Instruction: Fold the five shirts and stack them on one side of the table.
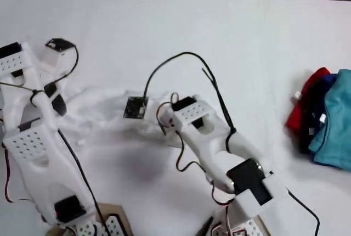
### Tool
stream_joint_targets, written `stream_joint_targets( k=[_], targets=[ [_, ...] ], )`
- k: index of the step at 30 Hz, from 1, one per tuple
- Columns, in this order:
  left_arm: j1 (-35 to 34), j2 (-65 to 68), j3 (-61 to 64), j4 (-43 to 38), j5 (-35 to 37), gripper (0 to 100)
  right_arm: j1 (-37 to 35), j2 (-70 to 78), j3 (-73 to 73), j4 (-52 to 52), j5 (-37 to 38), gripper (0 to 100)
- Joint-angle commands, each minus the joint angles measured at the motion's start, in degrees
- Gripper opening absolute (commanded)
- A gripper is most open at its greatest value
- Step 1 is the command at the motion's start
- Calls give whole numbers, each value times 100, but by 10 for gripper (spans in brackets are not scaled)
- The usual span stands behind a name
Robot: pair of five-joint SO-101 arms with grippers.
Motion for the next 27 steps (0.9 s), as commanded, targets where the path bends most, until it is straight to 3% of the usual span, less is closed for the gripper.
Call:
stream_joint_targets(
  k=[1,17,27],
  targets=[
    [-18,-26,-22,-9,-18,184,4,-57,-141,382,-26,20],
    [-9,-26,-22,-44,-18,184,-110,-2765,-229,2545,-18,20],
    [-9,-26,-22,-44,-18,184,-1253,-3521,-220,3451,-580,21]
  ],
)
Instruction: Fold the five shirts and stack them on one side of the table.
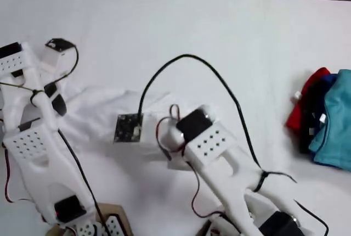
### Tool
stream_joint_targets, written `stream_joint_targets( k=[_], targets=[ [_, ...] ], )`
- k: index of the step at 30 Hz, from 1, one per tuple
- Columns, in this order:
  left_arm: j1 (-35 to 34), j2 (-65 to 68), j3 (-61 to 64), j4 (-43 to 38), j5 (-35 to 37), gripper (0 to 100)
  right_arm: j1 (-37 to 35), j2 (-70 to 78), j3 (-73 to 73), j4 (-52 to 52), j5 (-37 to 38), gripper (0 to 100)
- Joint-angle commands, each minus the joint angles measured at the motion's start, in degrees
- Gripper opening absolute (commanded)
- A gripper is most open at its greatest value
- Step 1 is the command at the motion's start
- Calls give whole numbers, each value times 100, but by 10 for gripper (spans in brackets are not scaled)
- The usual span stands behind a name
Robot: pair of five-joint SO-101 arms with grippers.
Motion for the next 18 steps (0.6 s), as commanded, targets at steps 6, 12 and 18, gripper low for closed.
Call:
stream_joint_targets(
  k=[6,12,18],
  targets=[
    [-9,-26,-48,-44,-18,184,-760,-558,404,180,-510,21],
    [-9,-26,-48,-44,-18,184,-752,-743,695,4,-466,21],
    [-9,-26,-48,-44,-18,184,-708,-708,-123,4,-466,21]
  ],
)
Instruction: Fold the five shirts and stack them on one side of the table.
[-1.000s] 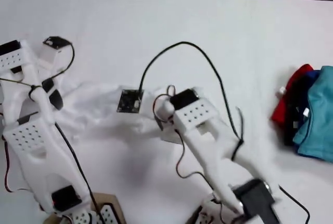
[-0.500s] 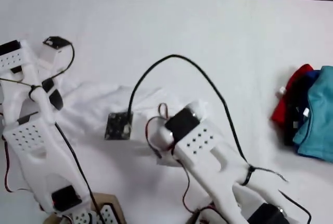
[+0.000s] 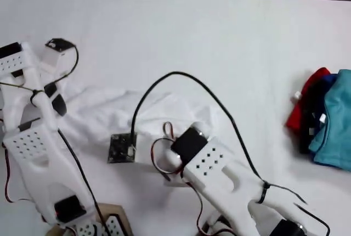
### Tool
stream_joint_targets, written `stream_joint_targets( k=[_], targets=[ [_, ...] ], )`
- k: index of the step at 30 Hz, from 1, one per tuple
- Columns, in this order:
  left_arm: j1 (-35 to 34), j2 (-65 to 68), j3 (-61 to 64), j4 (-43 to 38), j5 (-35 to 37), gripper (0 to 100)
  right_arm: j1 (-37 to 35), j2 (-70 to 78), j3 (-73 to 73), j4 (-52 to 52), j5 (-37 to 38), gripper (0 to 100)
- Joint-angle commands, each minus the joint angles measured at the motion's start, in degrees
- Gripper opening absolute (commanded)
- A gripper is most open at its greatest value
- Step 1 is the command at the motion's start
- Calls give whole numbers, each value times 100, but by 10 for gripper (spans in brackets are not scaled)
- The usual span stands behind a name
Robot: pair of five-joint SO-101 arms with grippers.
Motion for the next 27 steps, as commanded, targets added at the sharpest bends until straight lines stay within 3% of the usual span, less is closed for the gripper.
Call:
stream_joint_targets(
  k=[1,11,19,27],
  targets=[
    [-9,-26,-40,-44,-18,184,75,-154,-703,-57,0,21],
    [-9,-26,-31,-26,-18,184,1279,1244,-1547,-541,1240,21],
    [-18,-26,-22,-26,-18,184,1393,2949,-3059,-629,1749,21],
    [-26,-26,-22,-18,-18,184,2062,4892,-4633,-743,2268,21]
  ],
)
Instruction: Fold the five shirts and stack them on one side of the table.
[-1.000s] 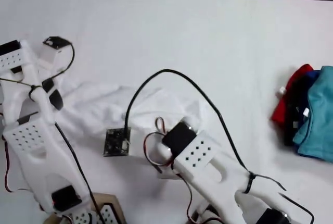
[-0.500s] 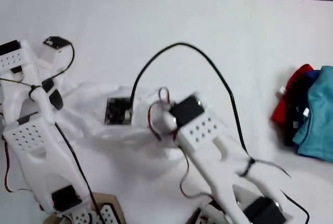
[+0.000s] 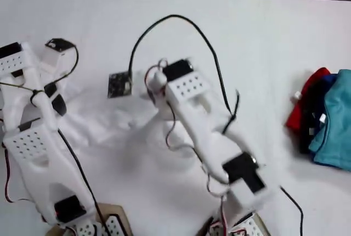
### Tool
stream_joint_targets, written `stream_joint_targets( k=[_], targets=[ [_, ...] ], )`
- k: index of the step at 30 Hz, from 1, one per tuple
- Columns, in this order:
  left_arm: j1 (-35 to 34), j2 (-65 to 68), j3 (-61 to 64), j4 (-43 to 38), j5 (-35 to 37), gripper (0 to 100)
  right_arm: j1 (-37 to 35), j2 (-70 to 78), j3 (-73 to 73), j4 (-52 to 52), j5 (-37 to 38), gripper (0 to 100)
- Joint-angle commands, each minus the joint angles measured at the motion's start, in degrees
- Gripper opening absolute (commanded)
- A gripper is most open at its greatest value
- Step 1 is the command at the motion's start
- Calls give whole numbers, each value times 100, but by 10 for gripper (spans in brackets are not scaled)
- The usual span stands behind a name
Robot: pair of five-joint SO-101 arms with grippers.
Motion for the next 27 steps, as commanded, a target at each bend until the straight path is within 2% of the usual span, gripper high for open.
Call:
stream_joint_targets(
  k=[1,8,11,13,15,23,27],
  targets=[
    [-18,-26,-22,-18,-18,184,321,716,-888,-66,167,21],
    [-9,-26,-22,-44,-18,184,479,1903,-1987,-57,114,23],
    [-9,-26,-22,-44,-18,184,453,2185,-2215,-48,-255,33],
    [-9,-26,-22,-44,-18,184,470,2229,-2374,-22,-519,78],
    [-9,-26,-22,-44,-18,184,488,2105,-2567,84,-747,111],
    [-18,-26,-22,-44,-18,184,435,980,-2725,1420,-1064,111],
    [-9,-26,-22,-53,-26,184,48,-40,-1785,1771,-1099,38]
  ],
)
